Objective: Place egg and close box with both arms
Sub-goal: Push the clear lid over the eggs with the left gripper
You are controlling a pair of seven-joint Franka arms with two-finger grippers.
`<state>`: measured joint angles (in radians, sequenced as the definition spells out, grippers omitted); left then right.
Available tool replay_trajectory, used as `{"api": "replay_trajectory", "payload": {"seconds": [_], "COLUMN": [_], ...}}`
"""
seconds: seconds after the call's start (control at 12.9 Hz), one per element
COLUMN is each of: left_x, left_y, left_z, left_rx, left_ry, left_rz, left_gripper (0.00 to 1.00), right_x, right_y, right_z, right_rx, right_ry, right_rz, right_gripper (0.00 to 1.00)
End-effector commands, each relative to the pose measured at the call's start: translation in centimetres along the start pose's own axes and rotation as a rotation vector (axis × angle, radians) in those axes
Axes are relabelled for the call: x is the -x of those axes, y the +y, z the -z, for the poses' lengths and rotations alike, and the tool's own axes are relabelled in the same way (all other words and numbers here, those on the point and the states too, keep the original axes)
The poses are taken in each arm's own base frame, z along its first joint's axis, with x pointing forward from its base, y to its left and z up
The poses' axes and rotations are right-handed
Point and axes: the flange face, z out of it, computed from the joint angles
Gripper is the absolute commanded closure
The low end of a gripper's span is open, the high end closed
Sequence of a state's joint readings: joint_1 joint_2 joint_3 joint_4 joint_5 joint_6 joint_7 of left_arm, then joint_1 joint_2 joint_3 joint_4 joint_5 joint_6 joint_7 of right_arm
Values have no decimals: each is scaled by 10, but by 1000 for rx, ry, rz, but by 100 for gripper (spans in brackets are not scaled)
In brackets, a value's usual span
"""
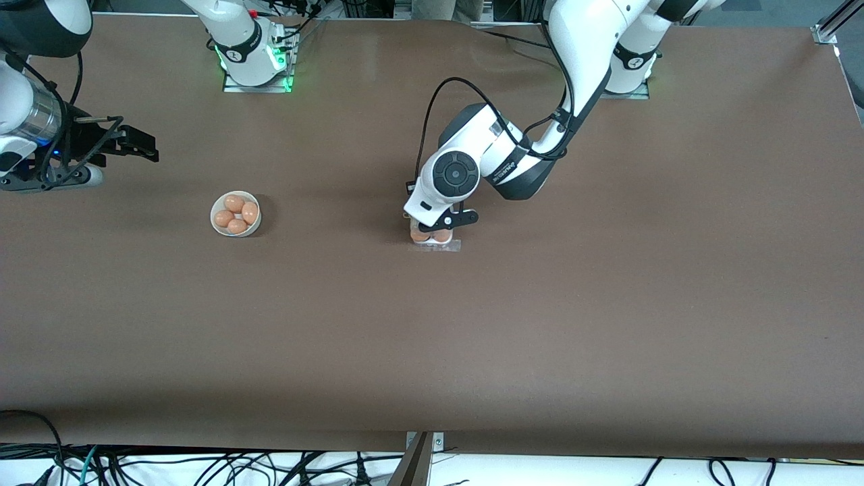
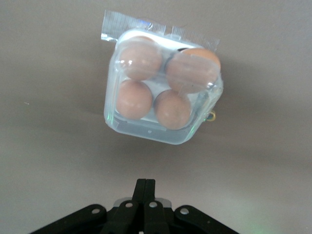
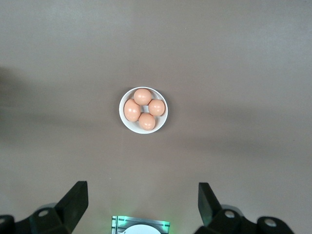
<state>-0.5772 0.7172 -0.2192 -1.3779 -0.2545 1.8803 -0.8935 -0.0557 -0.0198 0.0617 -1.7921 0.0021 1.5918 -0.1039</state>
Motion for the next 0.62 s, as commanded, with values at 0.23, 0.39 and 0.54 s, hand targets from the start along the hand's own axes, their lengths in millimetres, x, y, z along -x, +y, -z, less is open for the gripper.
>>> {"api": "replay_trajectory", "payload": {"seconds": [0.23, 0.39, 0.54], "left_x": [-5, -13, -49], "left_y": [-45, -75, -126], "left_z": [112, 164, 219], "left_rx": [-88, -129, -80], "left_ry": [86, 94, 103], "left_rz": [16, -39, -42], "left_gripper": [28, 10, 0], "right_x": [4, 4, 4], "right_y": [0, 0, 0], "right_z": [3, 3, 3], "right_rx": [2, 3, 3], "right_ry": [12, 11, 10], "right_rz": [-7, -7, -7], "right_gripper": [0, 0, 0]}}
